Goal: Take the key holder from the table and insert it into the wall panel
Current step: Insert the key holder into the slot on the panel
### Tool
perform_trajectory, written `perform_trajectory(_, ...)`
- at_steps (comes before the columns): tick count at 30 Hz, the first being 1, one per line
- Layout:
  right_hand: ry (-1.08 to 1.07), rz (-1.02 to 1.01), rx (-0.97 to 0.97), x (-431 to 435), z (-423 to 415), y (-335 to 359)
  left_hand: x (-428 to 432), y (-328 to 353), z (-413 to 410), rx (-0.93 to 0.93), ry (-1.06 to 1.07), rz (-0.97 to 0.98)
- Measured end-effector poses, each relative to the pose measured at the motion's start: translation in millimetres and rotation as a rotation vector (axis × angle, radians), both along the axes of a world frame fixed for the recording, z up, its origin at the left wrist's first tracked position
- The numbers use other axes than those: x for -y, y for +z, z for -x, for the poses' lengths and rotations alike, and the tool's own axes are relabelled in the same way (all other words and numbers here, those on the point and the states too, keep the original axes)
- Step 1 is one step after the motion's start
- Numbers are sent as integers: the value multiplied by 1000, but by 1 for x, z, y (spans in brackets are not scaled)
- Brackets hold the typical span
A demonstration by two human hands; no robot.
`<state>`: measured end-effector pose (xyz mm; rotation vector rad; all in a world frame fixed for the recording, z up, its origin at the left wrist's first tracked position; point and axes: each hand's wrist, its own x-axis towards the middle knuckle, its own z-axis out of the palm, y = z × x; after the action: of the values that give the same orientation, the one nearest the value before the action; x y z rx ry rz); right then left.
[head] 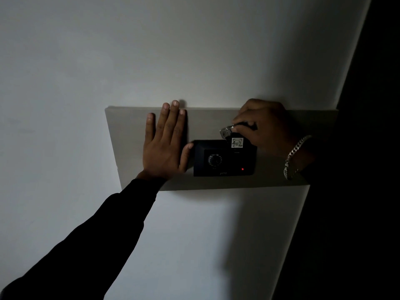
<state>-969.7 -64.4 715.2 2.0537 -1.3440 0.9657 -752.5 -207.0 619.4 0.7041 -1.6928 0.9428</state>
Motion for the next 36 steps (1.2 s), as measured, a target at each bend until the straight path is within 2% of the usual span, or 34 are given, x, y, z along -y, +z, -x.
perform_trajectory(5, 15, 71, 129, 0, 1, -5, 1, 0, 1, -2, 2, 8)
perform_trajectory(12, 27, 46, 232, 1, 0, -3, 4, -3, 2, 10, 53, 10)
perform_trajectory(27, 29, 26, 196, 2, 1, -7, 7, -4, 4, 10, 83, 28)
perform_trajectory(36, 66, 82, 197, 5, 2, -16, 2, -4, 0, 35, 112, -33)
